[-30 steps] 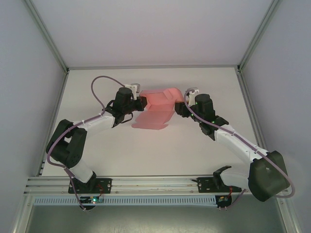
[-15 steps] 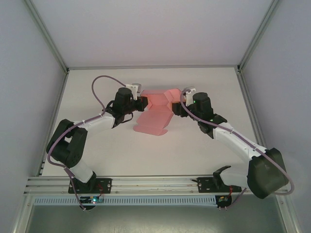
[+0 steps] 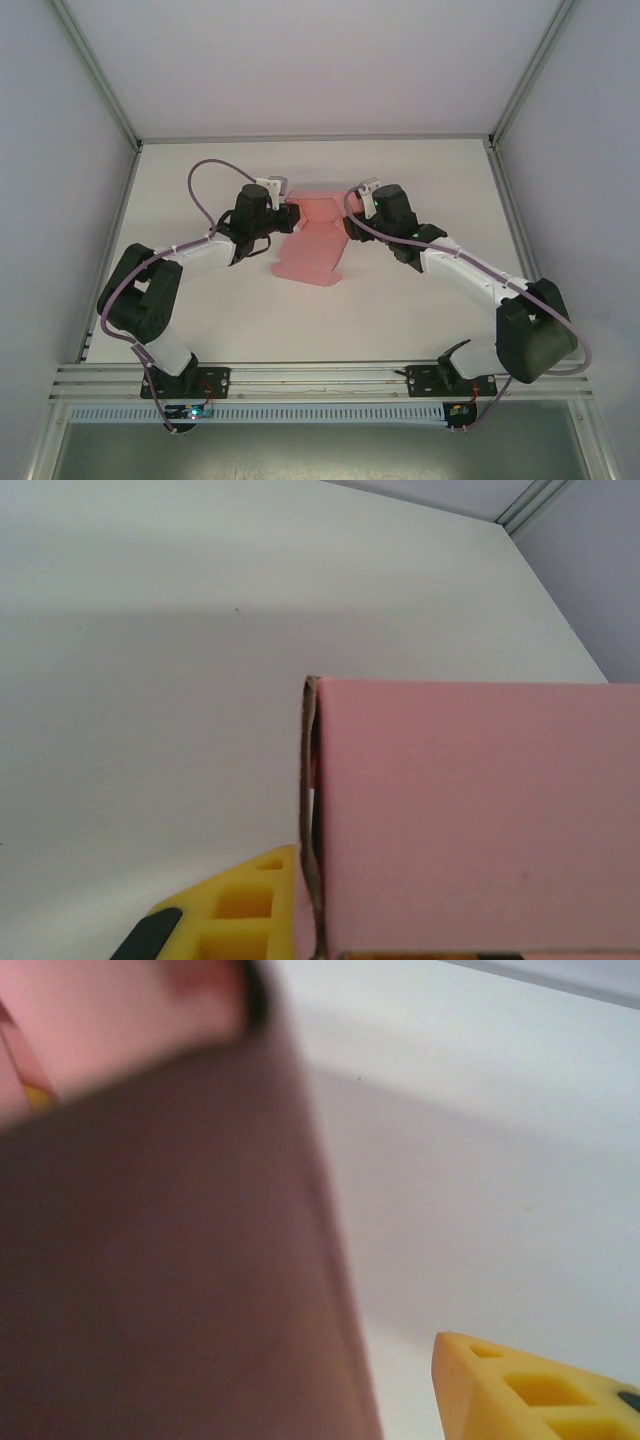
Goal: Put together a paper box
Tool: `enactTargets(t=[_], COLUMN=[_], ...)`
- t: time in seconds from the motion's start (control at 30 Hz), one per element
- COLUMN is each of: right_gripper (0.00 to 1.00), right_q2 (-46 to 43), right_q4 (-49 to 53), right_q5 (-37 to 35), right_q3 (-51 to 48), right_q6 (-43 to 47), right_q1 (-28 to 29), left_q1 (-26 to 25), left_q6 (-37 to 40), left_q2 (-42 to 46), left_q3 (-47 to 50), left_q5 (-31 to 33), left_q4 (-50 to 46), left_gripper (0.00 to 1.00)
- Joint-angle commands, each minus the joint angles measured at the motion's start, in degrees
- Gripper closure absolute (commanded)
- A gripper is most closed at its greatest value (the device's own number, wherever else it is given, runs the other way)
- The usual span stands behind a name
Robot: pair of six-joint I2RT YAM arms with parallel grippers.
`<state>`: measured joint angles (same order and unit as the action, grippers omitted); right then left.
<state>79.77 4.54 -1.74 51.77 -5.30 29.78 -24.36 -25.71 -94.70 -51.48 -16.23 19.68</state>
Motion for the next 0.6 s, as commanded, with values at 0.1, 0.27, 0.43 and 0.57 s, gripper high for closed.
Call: enactTargets(t=[0.1, 0.27, 0.43, 0.57], right_gripper=[0.39, 0.38, 0.34, 0.32], right_q2=[-3.5, -8.3, -14.4, -20.3], right_q4=[-1.3, -2.3, -2.4, -2.2], right_q5=[3.4, 9.1, 14.7, 16.8], right_q3=[-1.5, -3.7, -6.6, -9.1], right_q6=[0.4, -1.4, -1.2, -0.5], right_q1=[-0.3, -2.4, -4.0, -5.2], left_q1=[-1.9, -1.8, -1.8, -1.7], left_q6=[0.7, 1.1, 2.2, 2.3], left_q2=[2.7, 2.9, 3.5, 3.9], left_q3=[-0.3, 0.2, 0.4, 0.9], left_q5=[-2.6, -1.3, 0.8, 1.5], left_q4=[5.0, 4.3, 1.8, 1.3], left_gripper=[1.0, 1.0, 1.0, 1.0])
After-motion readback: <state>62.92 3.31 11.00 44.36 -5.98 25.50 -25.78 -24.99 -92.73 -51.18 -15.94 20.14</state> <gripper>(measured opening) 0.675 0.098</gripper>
